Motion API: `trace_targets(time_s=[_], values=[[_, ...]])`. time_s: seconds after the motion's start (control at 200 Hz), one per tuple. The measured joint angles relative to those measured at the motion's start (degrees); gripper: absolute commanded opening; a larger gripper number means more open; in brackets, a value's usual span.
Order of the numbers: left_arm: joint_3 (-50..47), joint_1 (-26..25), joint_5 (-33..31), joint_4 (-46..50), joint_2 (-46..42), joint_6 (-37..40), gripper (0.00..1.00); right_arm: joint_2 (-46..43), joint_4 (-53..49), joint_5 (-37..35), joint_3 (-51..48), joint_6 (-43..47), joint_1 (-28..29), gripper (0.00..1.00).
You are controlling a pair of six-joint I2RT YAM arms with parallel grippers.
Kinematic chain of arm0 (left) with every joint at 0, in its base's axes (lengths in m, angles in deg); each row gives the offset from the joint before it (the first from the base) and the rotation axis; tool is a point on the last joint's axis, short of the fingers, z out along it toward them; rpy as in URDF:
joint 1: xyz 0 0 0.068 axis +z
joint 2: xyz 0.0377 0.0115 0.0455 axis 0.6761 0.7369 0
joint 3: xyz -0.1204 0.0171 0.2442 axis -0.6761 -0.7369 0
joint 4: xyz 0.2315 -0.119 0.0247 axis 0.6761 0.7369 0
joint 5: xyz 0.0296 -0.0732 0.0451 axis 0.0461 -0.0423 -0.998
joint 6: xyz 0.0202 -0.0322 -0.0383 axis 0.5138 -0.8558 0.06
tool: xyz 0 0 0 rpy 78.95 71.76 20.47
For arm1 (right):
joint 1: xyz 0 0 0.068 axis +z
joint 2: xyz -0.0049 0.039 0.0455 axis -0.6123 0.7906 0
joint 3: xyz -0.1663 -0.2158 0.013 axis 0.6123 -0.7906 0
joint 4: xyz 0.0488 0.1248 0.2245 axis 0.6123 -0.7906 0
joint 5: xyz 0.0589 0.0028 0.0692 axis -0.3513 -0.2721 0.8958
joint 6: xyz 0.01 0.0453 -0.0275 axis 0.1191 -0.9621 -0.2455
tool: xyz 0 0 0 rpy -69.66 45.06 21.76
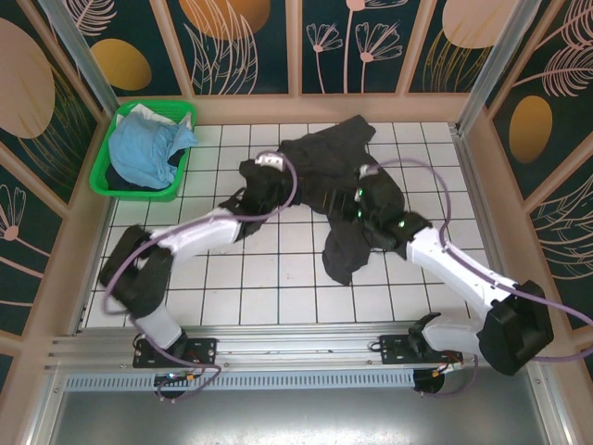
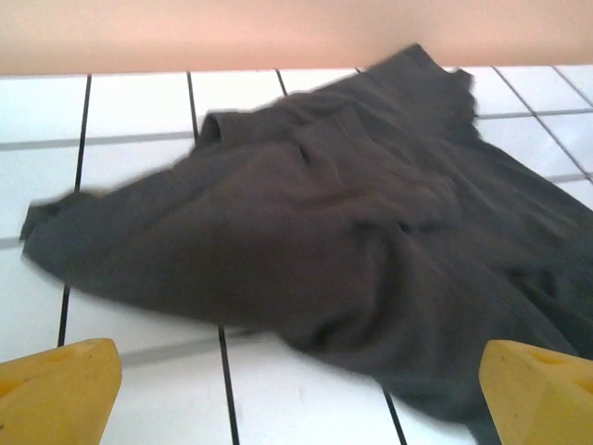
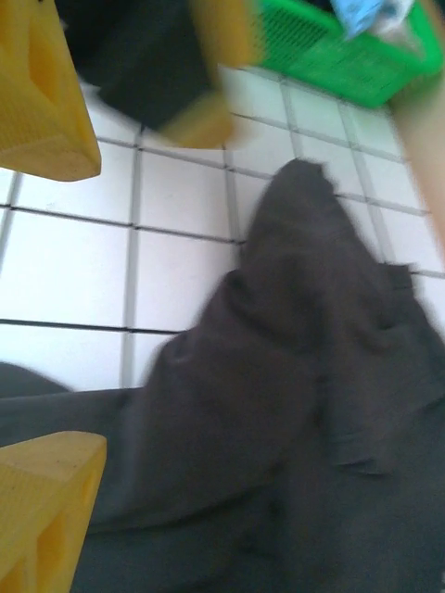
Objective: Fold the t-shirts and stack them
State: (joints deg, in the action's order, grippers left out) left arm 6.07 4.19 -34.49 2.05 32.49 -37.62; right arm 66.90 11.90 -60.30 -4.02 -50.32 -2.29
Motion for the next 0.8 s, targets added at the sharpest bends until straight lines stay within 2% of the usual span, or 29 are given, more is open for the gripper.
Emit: trace_targets(time_s=[0.045, 0.215, 0.315, 0.4, 0.52, 0.565, 0.736, 0.801], values=[[7.1, 1.4, 0.7, 1.0, 6.7, 1.3, 0.96, 0.4, 0.7, -0.1, -4.2, -2.2, 2.1, 0.71], [38.1, 6.1, 6.4, 7.9, 30.9, 4.8, 0.83, 4.5, 0.7, -1.2, -12.0, -8.2, 9.2, 0.68], [48.6, 8.4, 10.1, 12.3, 39.4, 5.6, 0.77, 5.1, 0.1, -2.9, -12.7, -10.5, 11.3, 0.65], [48.7, 10.0, 12.5, 15.1, 41.2, 6.4, 0.65, 5.9, 0.0, -4.7, -12.6, -11.7, 11.8, 0.62], [43.6, 11.8, 16.5, 15.7, 40.3, 6.6, 0.51, 9.9, -2.8, -7.7, -11.4, -12.7, 11.9, 0.61], [40.9, 12.2, 17.9, 15.2, 39.5, 7.1, 0.44, 11.5, -4.5, -9.0, -10.6, -13.0, 11.9, 0.54], [34.9, 12.8, 21.2, 14.4, 35.4, 8.5, 0.00, 14.1, -9.0, -13.4, -8.8, -13.9, 11.8, 0.24], [32.6, 13.0, 22.4, 14.2, 33.9, 8.4, 0.00, 14.1, -10.3, -14.4, -8.0, -12.9, 11.0, 0.14]])
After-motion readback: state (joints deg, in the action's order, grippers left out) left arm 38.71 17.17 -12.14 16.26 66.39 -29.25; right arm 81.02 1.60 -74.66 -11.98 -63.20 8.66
